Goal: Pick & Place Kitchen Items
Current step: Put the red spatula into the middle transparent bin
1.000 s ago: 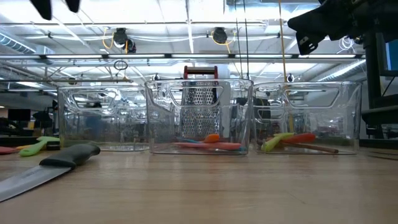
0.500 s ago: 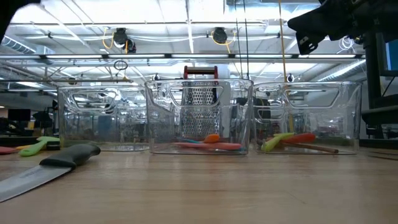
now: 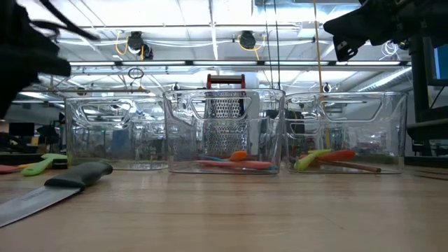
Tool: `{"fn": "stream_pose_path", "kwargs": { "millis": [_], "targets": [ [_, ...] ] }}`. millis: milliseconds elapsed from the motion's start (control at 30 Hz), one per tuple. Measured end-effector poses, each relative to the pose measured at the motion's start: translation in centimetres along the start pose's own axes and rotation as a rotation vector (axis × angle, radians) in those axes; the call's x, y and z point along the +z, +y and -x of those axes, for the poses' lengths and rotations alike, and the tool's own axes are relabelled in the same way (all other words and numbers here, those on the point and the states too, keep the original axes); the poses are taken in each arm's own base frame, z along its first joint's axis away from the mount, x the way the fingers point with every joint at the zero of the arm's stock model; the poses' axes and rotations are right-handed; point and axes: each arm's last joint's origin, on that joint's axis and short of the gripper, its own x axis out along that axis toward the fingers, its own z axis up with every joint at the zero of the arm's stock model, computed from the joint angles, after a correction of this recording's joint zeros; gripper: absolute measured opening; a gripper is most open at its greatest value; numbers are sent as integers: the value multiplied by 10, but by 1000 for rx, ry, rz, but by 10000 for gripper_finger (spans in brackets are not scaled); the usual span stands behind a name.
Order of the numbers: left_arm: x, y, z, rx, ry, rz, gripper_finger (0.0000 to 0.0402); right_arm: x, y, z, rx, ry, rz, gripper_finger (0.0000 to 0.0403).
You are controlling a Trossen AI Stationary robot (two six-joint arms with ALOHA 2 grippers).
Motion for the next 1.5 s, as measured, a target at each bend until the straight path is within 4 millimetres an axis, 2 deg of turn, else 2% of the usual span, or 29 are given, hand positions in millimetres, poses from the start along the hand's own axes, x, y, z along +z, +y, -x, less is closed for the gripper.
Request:
{"fn": "stream_pose_path", "kwargs": {
  "millis": [200,333,633,1033,1133,1333,1500],
  "targets": [
    [8,-2,-22,-8,48,-12,218,0,0,0,-1,-1,0,0],
    [13,0,-30,8,80,2,218,0,0,0,-2,0,1,0],
    [14,-5,-47,-85,181,18,218,0,0,0,-2,0,30,0],
    [23,-10,-51,-86,240,-43,213,0,0,0,1,1,27,0],
    [25,-11,-51,-85,243,-51,184,0,0,0,1,1,27,0],
    [26,-11,-52,-91,215,-64,93,0,0,0,1,2,26,0],
    [26,-10,-53,-89,193,-74,34,0,0,0,1,2,26,0]
  ]
}}
